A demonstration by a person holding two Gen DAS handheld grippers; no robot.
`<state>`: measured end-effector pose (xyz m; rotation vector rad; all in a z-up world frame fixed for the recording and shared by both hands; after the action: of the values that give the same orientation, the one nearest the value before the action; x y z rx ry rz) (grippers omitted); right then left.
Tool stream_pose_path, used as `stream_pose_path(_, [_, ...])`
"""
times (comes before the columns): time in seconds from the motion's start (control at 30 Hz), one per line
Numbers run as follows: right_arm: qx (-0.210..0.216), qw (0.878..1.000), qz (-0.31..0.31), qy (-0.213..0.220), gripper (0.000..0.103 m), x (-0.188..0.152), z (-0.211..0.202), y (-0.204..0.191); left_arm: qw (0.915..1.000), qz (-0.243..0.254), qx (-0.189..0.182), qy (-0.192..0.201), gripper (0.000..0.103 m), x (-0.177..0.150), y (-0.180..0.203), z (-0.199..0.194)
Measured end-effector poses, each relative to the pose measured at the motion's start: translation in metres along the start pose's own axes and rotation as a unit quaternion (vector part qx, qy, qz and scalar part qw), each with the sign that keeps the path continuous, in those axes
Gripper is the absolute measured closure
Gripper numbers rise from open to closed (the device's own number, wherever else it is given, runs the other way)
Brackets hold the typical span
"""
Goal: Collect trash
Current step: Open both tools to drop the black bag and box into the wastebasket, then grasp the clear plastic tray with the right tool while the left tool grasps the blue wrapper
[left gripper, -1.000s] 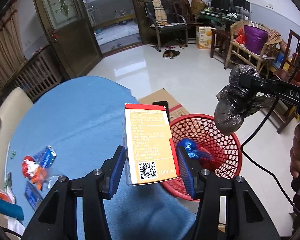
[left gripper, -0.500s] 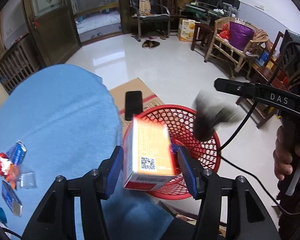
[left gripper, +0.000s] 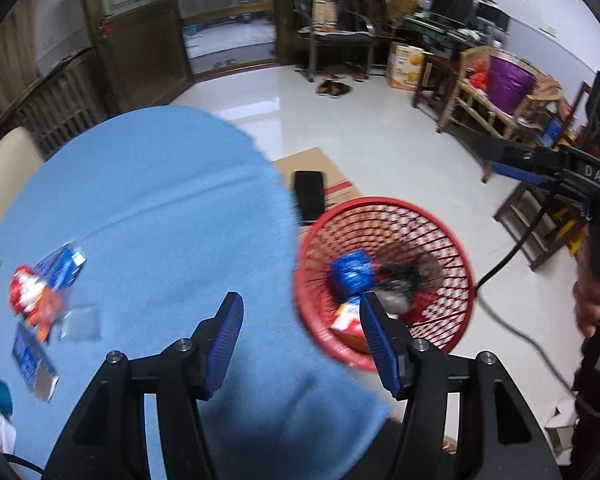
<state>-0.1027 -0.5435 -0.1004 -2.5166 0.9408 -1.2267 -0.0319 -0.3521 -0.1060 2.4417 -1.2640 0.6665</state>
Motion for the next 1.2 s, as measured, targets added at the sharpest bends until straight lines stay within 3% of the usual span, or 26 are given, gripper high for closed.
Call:
stream_pose_path(0.2, [0.012, 1.000, -0.013, -0.022, 0.043, -0.011, 0.013, -0.021, 0.9967, -0.068, 0.041, 0.018, 0.039, -0.023, -0.061, -0.028])
stream_pose_path(0.37, [0.021, 0.998, -0.044, -0.044, 0.043, -0.023, 0.025, -0.054, 0.9858, -0.131, 0.095, 0.046, 0.035, -0.048, -0.125, -0.059])
stream_pose_path(0.47, [0.035, 0.995, -0.073, -0.058, 0.043, -0.030, 0.036, -0.087, 0.9745, -0.183, 0.119, 0.053, 0.035, -0.071, -0.167, -0.074])
stream_pose_path(0.6, [0.057, 0.988, -0.118, -0.077, 0.043, -0.039, 0.053, -0.135, 0.9524, -0.260, 0.147, 0.059, 0.034, -0.102, -0.225, -0.090])
stream_pose_path(0.73, [0.097, 0.974, -0.180, -0.097, 0.043, -0.050, 0.076, -0.200, 0.9372, -0.308, 0.148, 0.070, 0.032, -0.112, -0.260, -0.095])
stream_pose_path(0.87, [0.147, 0.955, -0.221, -0.133, 0.041, -0.068, 0.108, -0.261, 0.9315, -0.332, 0.131, 0.067, 0.030, -0.108, -0.278, -0.081])
stream_pose_path(0.97, [0.161, 0.943, -0.248, -0.155, 0.041, -0.082, 0.134, -0.293, 0.9283, -0.346, 0.121, 0.062, 0.030, -0.102, -0.293, -0.064])
stream_pose_path(1.2, [0.167, 0.933, -0.267, -0.176, 0.041, -0.096, 0.181, -0.334, 0.9122, -0.393, 0.111, 0.032, 0.030, -0.111, -0.320, -0.032])
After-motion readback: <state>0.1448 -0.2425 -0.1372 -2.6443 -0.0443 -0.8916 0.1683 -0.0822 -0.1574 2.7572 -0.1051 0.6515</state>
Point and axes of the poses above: each gripper's, at about its wrist camera, not at the fingertips, and z roughly the way its jaws point, y to its right, x to its top, the point moved 9 cm from there along z, roughly the way its jaws point, and after that the axes turned 5 degrees about -x, right-handed, at the moved point
